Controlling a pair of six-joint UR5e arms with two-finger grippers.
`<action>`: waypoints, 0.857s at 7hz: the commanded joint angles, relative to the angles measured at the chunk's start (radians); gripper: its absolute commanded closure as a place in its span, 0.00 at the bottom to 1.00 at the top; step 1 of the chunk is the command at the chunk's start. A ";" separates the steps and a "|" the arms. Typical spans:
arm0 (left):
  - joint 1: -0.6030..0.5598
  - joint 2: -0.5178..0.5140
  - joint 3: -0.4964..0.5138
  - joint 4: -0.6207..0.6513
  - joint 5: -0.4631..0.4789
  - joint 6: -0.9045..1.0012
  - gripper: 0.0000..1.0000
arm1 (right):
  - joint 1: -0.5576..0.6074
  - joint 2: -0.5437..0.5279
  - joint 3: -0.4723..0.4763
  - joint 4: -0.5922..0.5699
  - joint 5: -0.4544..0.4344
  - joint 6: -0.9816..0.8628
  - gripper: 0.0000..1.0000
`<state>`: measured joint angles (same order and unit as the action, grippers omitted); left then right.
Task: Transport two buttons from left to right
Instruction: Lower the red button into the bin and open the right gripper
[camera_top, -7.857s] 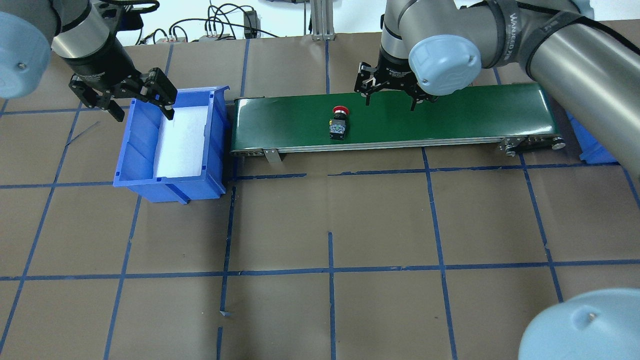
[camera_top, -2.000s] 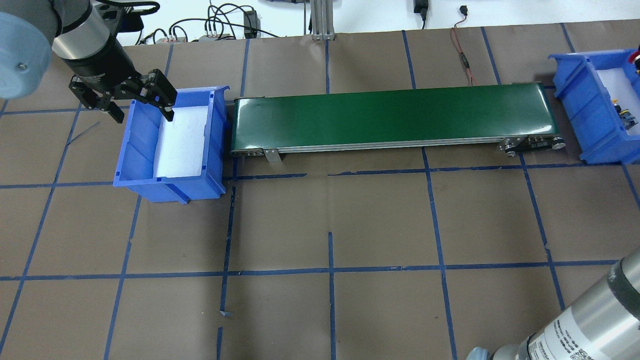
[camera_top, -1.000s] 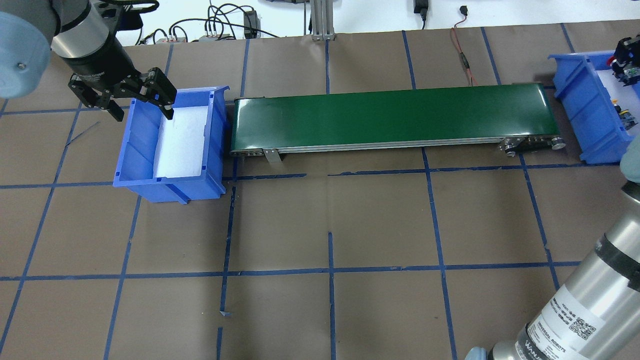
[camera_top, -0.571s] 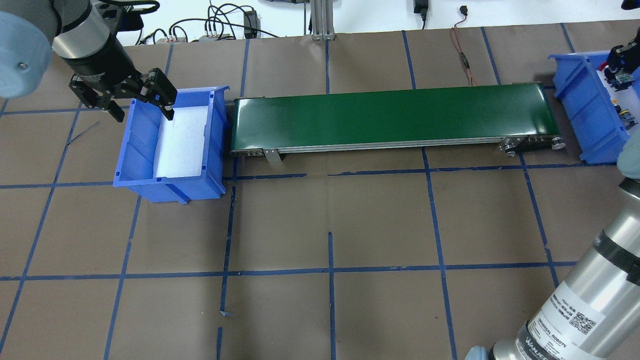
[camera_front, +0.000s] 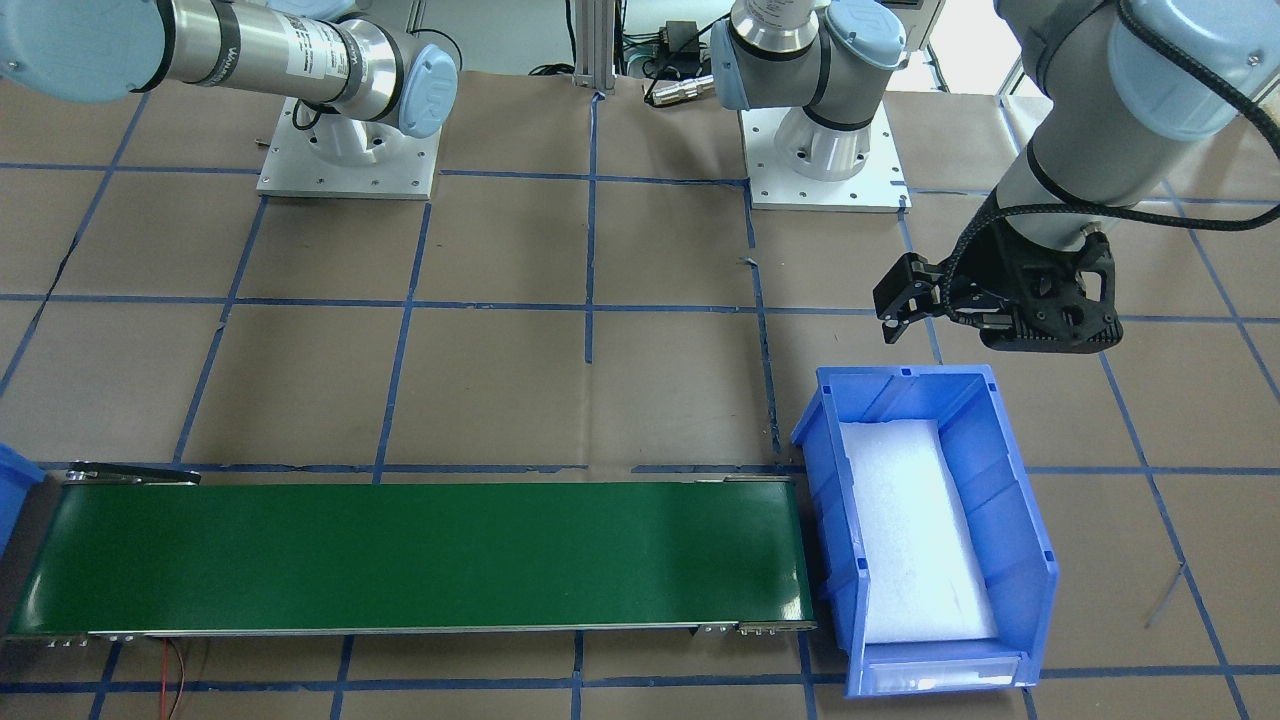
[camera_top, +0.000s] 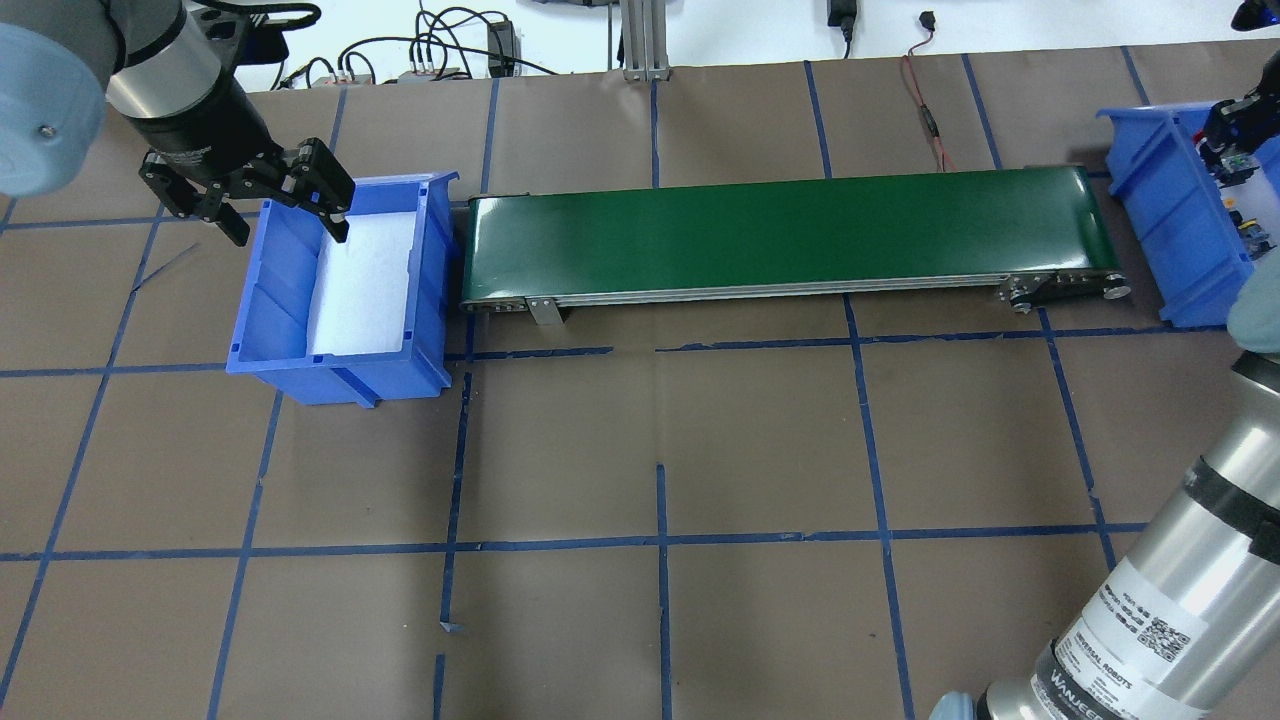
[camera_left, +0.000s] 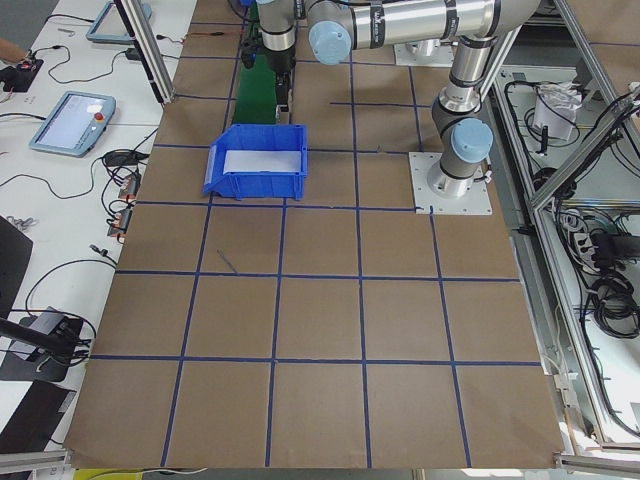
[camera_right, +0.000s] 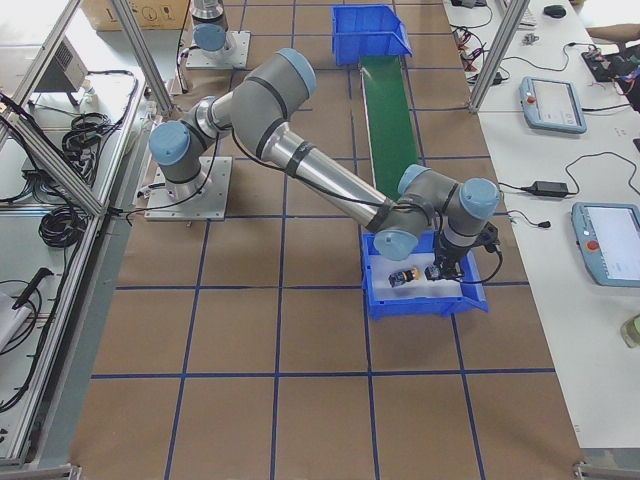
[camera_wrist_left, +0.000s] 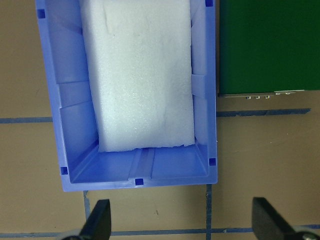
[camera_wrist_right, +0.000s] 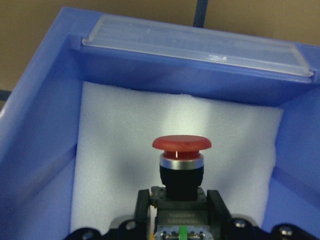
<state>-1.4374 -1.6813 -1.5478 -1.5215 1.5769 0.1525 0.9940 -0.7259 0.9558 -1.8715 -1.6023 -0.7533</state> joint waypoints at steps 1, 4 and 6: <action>0.000 0.000 0.000 0.000 0.000 -0.001 0.00 | 0.000 0.000 0.000 0.006 0.001 0.000 0.54; 0.000 0.000 -0.002 0.000 0.000 -0.001 0.00 | 0.000 0.002 0.000 0.012 0.001 0.000 0.45; 0.000 0.000 -0.002 0.000 0.000 -0.001 0.00 | 0.000 -0.006 -0.008 0.017 0.002 -0.004 0.45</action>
<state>-1.4373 -1.6812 -1.5490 -1.5217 1.5770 0.1525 0.9940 -0.7268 0.9530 -1.8583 -1.6011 -0.7550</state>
